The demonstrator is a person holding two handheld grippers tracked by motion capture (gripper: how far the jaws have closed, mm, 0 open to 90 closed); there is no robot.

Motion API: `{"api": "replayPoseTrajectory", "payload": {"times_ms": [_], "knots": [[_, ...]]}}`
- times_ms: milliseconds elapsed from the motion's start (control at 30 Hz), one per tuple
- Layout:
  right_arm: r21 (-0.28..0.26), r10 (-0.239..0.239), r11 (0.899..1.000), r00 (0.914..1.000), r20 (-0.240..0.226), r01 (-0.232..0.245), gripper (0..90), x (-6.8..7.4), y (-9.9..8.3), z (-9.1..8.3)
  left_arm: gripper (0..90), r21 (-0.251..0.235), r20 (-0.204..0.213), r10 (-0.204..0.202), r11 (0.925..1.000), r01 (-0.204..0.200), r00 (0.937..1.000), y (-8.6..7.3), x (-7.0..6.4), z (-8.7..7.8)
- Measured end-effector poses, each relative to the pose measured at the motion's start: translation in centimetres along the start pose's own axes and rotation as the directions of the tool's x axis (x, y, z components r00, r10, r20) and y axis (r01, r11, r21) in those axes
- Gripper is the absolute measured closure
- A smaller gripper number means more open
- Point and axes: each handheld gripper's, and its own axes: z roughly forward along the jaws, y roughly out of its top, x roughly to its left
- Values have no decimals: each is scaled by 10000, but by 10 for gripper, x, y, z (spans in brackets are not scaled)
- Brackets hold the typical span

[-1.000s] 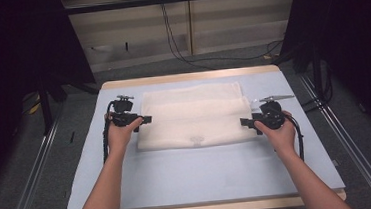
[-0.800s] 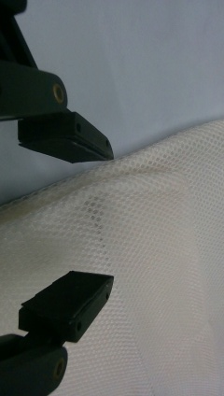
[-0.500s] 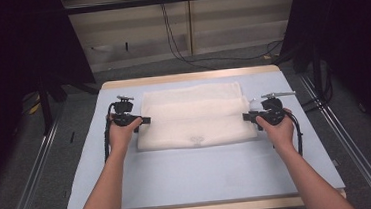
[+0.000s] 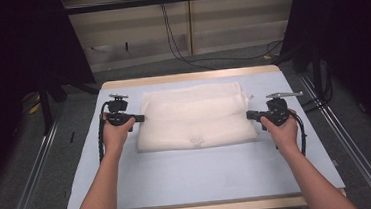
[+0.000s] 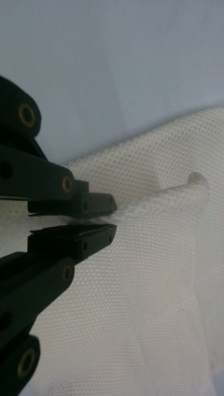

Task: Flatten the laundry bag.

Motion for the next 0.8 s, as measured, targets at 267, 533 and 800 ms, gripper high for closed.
{"api": "replayPoseTrajectory", "payload": {"times_ms": [267,533,800], "knots": [[-210,-223,9995,9997,31,224,859,4,-4,-12,837,-533,197,117,9985,-106,9997,-7,-6,-18],[-348,-290,9990,9995,-92,287,864,1,-14,-26,838,-828,459,36,9966,2,9989,-21,-4,-27],[-442,-634,9971,9971,-427,615,882,4,-23,-37,840,-1136,733,203,9935,-119,9971,-31,-10,-40]]}}
